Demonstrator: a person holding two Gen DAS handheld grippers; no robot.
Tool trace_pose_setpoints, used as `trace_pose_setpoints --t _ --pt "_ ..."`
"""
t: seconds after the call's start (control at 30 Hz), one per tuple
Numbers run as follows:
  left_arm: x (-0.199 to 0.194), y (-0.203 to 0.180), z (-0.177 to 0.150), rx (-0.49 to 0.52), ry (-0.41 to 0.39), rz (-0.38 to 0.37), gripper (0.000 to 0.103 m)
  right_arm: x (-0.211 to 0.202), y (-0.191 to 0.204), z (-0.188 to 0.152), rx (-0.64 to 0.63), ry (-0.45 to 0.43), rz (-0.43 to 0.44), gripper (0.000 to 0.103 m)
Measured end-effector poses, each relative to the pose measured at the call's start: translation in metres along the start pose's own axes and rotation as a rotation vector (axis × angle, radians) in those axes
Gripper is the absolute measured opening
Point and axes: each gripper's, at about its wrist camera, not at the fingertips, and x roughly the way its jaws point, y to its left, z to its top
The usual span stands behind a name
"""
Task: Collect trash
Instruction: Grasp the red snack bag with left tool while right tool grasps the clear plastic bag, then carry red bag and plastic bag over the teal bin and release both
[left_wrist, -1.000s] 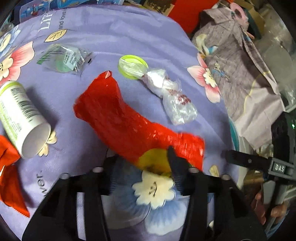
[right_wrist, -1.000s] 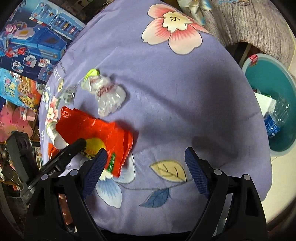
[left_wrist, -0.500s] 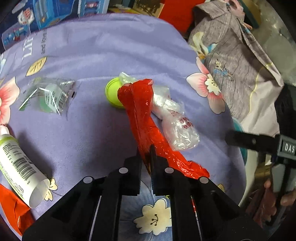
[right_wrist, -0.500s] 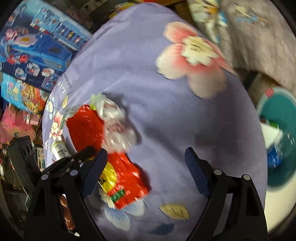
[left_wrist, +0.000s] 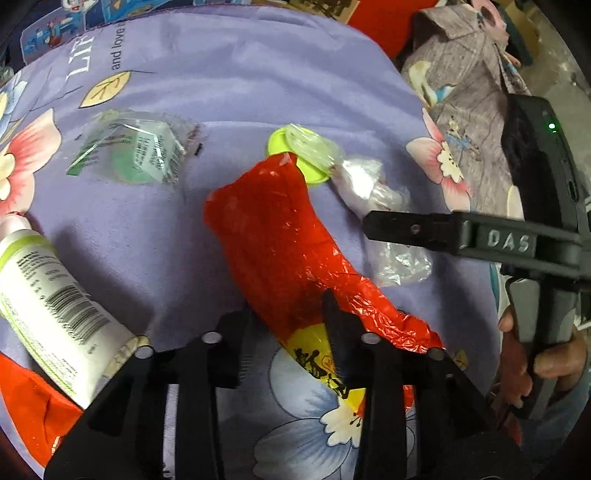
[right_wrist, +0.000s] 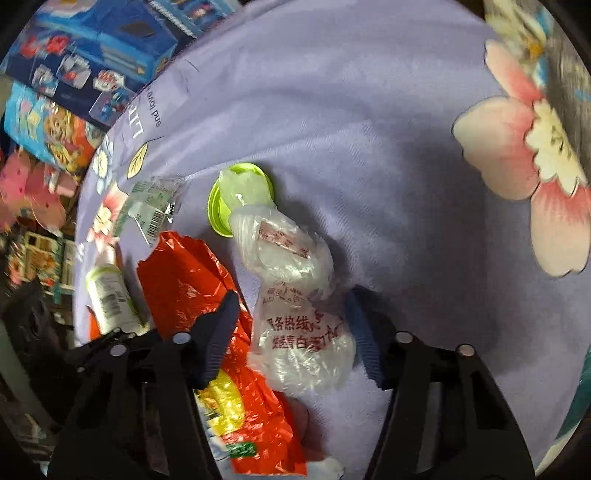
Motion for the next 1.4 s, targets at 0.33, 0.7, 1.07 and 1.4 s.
trace_pose_setpoints --t 0.33,0.7,1.07,1.4 --pt "0.000 -0.042 0.002 0.096 -0.075 0.058 0.002 -0.050 -0.056 -0.026 0.162 -0.086 0.057 0.019" --pt "-0.040 -0.108 0.012 0.228 -0.161 0.012 0.002 -0.138 -0.119 -0.065 0.289 -0.267 0.084 0.019" --pt "-0.051 -0.193 0.014 0.355 -0.172 -0.044 0.002 -0.195 -0.179 -0.109 0.405 -0.397 0.105 0.019" --pt "-0.019 -0.300 0.015 0.511 -0.134 -0.117 0.002 -0.238 -0.270 -0.173 0.583 -0.477 0.039 0.019"
